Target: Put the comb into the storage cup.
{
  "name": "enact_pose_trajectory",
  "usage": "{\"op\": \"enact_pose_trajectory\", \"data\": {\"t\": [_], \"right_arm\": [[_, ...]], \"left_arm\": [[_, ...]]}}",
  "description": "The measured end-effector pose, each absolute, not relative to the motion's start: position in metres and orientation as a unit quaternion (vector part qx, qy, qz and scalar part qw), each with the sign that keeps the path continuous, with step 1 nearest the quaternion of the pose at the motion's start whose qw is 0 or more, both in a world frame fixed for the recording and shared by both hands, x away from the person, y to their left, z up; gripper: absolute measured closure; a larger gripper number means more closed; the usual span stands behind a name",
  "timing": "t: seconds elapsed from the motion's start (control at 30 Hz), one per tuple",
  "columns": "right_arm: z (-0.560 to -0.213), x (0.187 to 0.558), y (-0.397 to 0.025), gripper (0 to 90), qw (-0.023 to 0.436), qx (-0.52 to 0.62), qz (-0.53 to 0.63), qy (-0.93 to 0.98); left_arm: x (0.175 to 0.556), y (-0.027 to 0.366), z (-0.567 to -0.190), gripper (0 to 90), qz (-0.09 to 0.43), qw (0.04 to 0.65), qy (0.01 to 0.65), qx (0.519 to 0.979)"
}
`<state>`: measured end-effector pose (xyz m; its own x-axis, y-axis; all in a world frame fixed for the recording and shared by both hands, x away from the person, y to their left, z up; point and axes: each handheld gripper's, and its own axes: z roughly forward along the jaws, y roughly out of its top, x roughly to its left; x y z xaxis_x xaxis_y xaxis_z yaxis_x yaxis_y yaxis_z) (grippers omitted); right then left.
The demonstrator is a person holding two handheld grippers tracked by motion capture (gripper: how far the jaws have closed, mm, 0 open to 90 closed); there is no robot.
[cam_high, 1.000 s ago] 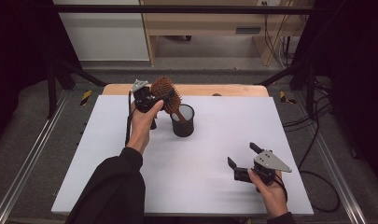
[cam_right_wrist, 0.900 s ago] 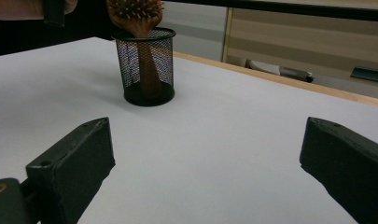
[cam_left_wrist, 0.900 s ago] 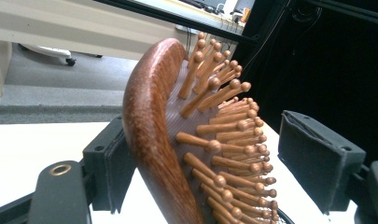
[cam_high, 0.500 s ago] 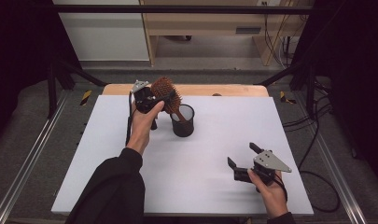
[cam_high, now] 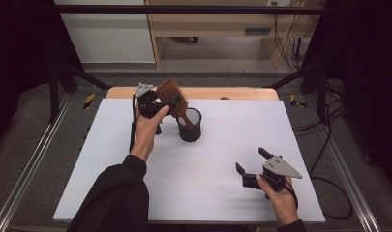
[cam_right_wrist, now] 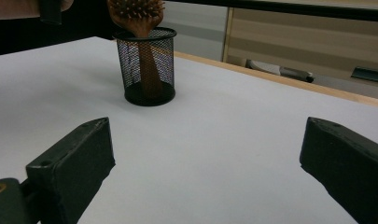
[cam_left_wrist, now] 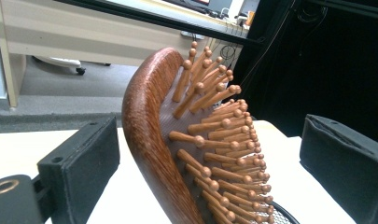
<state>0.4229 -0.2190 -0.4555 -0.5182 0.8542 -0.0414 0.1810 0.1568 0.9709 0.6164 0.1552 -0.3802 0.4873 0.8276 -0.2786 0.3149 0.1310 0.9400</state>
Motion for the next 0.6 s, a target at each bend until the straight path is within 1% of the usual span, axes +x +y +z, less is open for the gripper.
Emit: {"op": "enact_pose_trajectory", "data": {"t": [0.27,0.4,0.6], "right_arm": [[-0.4556,0.423,-0.2184,3.3,0.317,0.373,0.53,0.692],[-0.4555,0.423,-0.2185,3.3,0.318,0.373,0.53,0.692],[-0.4556,0.4228,-0.2182,3.3,0.318,0.373,0.53,0.692]], "left_arm": [[0.6131,0.1589,-0.3818,4.1,0.219,0.594,0.459,0.623],[0.6116,0.1592,-0.3819,4.1,0.228,0.588,0.453,0.63],[0.61,0.1607,-0.3815,4.1,0.227,0.593,0.453,0.626]]}}
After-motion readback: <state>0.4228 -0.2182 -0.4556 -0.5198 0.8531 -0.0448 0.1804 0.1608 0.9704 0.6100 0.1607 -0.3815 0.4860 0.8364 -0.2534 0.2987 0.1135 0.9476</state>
